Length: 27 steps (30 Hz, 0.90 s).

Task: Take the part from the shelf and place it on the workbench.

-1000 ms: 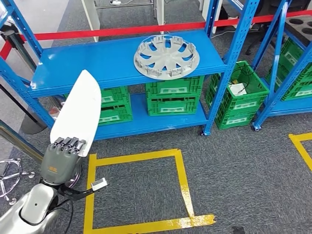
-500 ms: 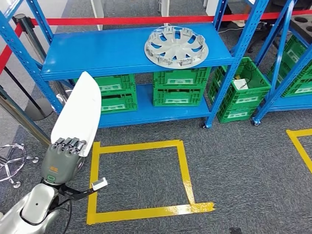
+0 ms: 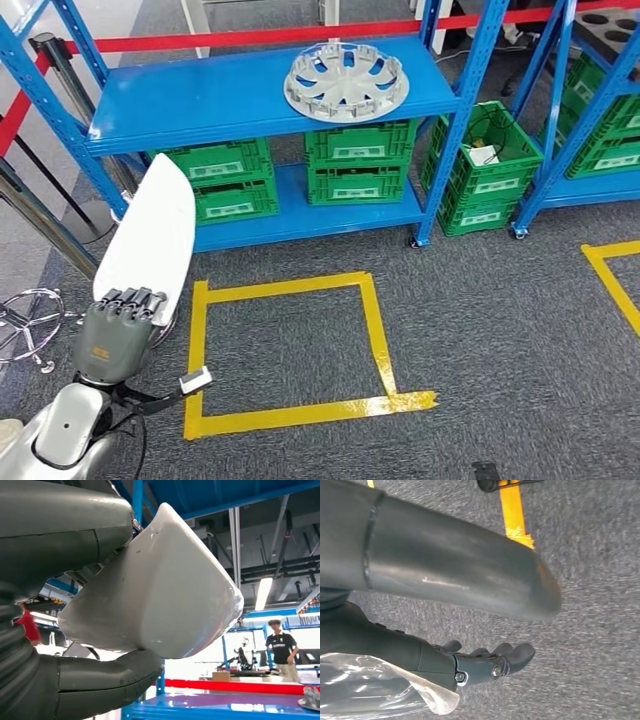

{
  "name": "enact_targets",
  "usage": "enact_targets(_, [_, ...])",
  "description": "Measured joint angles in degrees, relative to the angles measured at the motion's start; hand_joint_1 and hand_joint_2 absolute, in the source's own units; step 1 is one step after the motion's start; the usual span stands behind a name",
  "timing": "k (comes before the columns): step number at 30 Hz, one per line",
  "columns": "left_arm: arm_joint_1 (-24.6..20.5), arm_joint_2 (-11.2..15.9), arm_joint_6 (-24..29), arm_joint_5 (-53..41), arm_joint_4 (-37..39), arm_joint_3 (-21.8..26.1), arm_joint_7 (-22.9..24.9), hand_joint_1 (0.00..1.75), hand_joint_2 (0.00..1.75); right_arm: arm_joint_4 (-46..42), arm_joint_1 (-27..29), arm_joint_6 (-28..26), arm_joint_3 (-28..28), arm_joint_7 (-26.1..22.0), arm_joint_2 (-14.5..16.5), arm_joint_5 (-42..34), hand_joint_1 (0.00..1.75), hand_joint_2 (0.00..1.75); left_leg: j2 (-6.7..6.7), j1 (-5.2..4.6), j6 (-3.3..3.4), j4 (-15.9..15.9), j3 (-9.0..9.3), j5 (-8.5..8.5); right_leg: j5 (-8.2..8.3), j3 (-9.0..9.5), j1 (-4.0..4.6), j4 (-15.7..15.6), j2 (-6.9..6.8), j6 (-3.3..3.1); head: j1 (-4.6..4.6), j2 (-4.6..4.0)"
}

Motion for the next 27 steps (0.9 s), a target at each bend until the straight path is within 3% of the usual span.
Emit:
enact_targets(1, [0.1, 0.0, 0.0, 0.0, 0.0, 0.1, 0.0, 1.75, 1.75, 0.0, 0.0, 0.0, 0.0, 0.0, 0.0, 0.0, 0.00, 0.00, 0.00, 0.14, -0.20, 3.5, -0.46, -1.50, 0.58, -0.98, 0.01, 0.2, -0.05, -0.01, -0.05, -0.01])
enact_targets(2, [0.2, 0.0, 0.0, 0.0, 0.0, 0.1, 0.0, 1.75, 1.75, 0.0, 0.0, 0.0, 0.0, 0.0, 0.0, 0.0, 0.00, 0.00, 0.00, 0.26, -0.33, 5.6, -0.25, -1.50, 1.13, -2.01, 0.00, 0.5, -0.10, 0.04, -0.06, -0.01])
enact_targets(3, [0.2, 0.0, 0.0, 0.0, 0.1, 0.2, 0.0, 1.75, 1.75, 0.0, 0.0, 0.0, 0.0, 0.0, 0.1, 0.0, 0.00, 0.00, 0.00, 0.38, -0.40, 5.7, 0.80, -0.32, 1.65, -3.06, -0.01, 0.9, -0.14, 0.13, -0.08, -0.01])
enact_targets(5, [0.3, 0.0, 0.0, 0.0, 0.1, 0.3, 0.0, 1.75, 1.75, 0.0, 0.0, 0.0, 0.0, 0.0, 0.2, 0.0, 0.00, 0.00, -0.01, 0.55, -0.30, 0.4, 5.52, 2.62, 2.56, -4.88, -0.05, 1.6, -0.16, 0.46, -0.09, -0.01])
enact_targets(7, [0.2, 0.0, 0.0, 0.0, 0.1, 0.5, 0.0, 1.75, 1.75, 0.0, -0.1, 0.0, 0.1, 0.0, 0.3, 0.0, 0.00, 0.00, -0.05, 0.43, 0.23, -7.8, 11.10, 2.38, 3.43, -6.00, 0.06, 2.2, -0.10, 1.01, -0.07, -0.01])
enact_targets(9, [0.2, -0.1, 0.1, 0.0, 0.1, 0.7, -0.1, 1.75, 1.75, 0.0, -0.2, 0.0, 0.1, 0.0, 0.3, 0.1, 0.00, 0.00, -0.08, 0.12, 0.97, -11.9, 13.14, 1.43, 4.61, -6.53, 0.10, 2.1, -0.08, 1.61, -0.06, 0.00])
enact_targets(11, [0.4, -0.1, 0.1, 0.1, 0.1, 1.0, -0.2, 1.75, 1.75, 0.0, -0.1, -0.1, 0.1, 0.1, 0.3, 0.2, 0.00, 0.00, 0.08, 0.09, 1.83, -12.3, 12.14, 2.46, 5.04, -7.05, -0.04, 1.9, 0.01, 2.16, -0.08, 0.01])
enact_targets(12, [0.5, -0.1, 0.2, 0.1, 0.1, 1.2, -0.3, 1.75, 1.75, 0.0, 0.0, -0.1, 0.1, 0.1, 0.3, 0.3, 0.00, 0.00, 0.19, 0.15, 2.34, -12.4, 11.47, 3.18, 3.73, -7.56, -0.09, 2.7, 0.12, 2.38, 0.02, 0.01])
enact_targets(13, [0.6, -0.2, 0.2, 0.2, 0.1, 1.3, -0.4, 1.75, 1.75, 0.0, 0.1, -0.1, 0.1, 0.1, 0.4, 0.3, 0.00, 0.00, 0.31, 0.24, 2.77, -12.5, 10.64, 3.99, 1.18, -8.37, -0.11, 4.6, 0.24, 2.56, 0.14, 0.01])
enact_targets(15, [0.9, -0.2, 0.4, 0.6, 0.1, 1.7, -0.7, 1.75, 1.75, 0.0, 0.2, -0.2, 0.2, 0.2, 0.6, 0.5, 0.00, 0.00, 0.39, 0.17, 3.26, -12.5, 8.75, 5.57, -5.07, -10.12, -0.16, 11.5, 0.35, 2.77, 0.44, 0.01])
enact_targets(16, [1.1, -0.1, 0.4, 0.8, 0.1, 1.9, -0.9, 1.75, 1.75, 0.0, 0.1, -0.2, 0.2, 0.3, 0.8, 0.6, 0.00, 0.00, 0.40, 0.09, 3.28, -12.4, 7.70, 6.38, -6.83, -10.66, -0.17, 15.2, 0.36, 2.86, 0.51, 0.01])
enact_targets(17, [1.3, -0.1, 0.5, 1.0, 0.1, 2.1, -1.1, 1.75, 1.75, 0.0, 0.1, -0.2, 0.2, 0.3, 0.9, 0.7, 0.00, 0.00, 0.40, 0.03, 3.24, -12.3, 6.60, 7.16, -6.93, -10.55, -0.16, 17.8, 0.36, 2.92, 0.55, 0.01])
enact_targets(18, [1.5, -0.1, 0.6, 1.2, 0.1, 2.4, -1.2, 1.75, 1.75, 0.0, 0.1, -0.2, 0.2, 0.4, 0.9, 0.9, 0.00, 0.00, 0.41, 0.00, 3.13, -12.1, 5.48, 7.91, -5.61, -9.63, -0.16, 18.6, 0.36, 2.91, 0.58, 0.01])
enact_targets(20, [2.0, -0.1, 0.7, 1.4, 0.1, 2.9, -1.4, 1.75, 1.75, 0.0, 0.0, -0.2, 0.2, 0.5, 1.0, 1.0, 0.00, 0.00, 0.40, -0.01, 2.80, -11.6, 3.45, 9.30, -2.18, -5.03, -0.16, 14.8, 0.38, 2.72, 0.59, 0.01])
enact_targets(21, [2.2, 0.0, 0.7, 1.5, 0.1, 3.2, -1.5, 1.75, 1.75, 0.0, -0.1, -0.3, 0.2, 0.6, 1.1, 1.0, 0.00, 0.00, 0.38, -0.09, 2.55, -11.3, 2.62, 9.91, -1.97, -1.41, -0.12, 10.4, 0.42, 2.59, 0.61, 0.01])
enact_targets(22, [2.3, 0.0, 0.7, 1.6, 0.0, 3.4, -1.7, 1.75, 1.75, 0.0, -0.3, -0.3, 0.2, 0.6, 1.2, 1.0, 0.00, 0.00, 0.38, -0.16, 2.28, -11.1, 2.01, 10.49, -2.84, 1.93, -0.09, 5.8, 0.47, 2.45, 0.59, 0.01])
enact_targets(23, [2.4, 0.1, 0.8, 1.8, 0.0, 3.7, -1.8, 1.75, 1.75, 0.0, -0.4, -0.3, 0.2, 0.7, 1.3, 1.1, 0.00, 0.00, 0.40, -0.19, 2.02, -10.9, 1.63, 11.14, -3.96, 4.13, 0.00, 2.3, 0.54, 2.31, 0.57, 0.01])
enact_targets(24, [2.4, 0.1, 0.8, 2.0, 0.0, 3.9, -2.1, 1.75, 1.75, 0.0, -0.5, -0.3, 0.3, 0.8, 1.4, 1.1, 0.00, 0.00, 0.42, -0.19, 1.71, -11.0, 1.40, 11.77, -4.83, 5.25, 0.15, 0.2, 0.59, 2.16, 0.58, 0.01])
enact_targets(25, [2.4, 0.2, 0.8, 2.2, 0.0, 4.1, -2.3, 1.75, 1.75, 0.0, -0.5, -0.3, 0.3, 0.9, 1.6, 1.2, 0.00, 0.00, 0.42, -0.10, 1.38, -11.1, 1.25, 12.44, -4.83, 5.05, 0.21, -0.3, 0.57, 1.86, 0.58, 0.01])
enact_targets(26, [2.5, 0.2, 0.9, 2.4, 0.0, 4.3, -2.4, 1.75, 1.75, 0.0, -0.5, -0.3, 0.3, 1.1, 1.8, 1.3, 0.00, 0.00, 0.36, 0.05, 1.02, -11.1, 1.06, 12.47, -4.27, 4.31, 0.24, -0.1, 0.46, 1.45, 0.61, 0.01])
enact_targets(27, [2.6, 0.3, 0.9, 2.5, 0.0, 4.4, -2.6, 1.75, 1.75, 0.1, -0.4, -0.3, 0.3, 1.3, 1.9, 1.3, 0.00, 0.00, 0.29, 0.17, 0.61, -10.6, 0.75, 11.28, -3.64, 3.71, 0.21, -0.1, 0.30, 0.94, 0.64, 0.01])
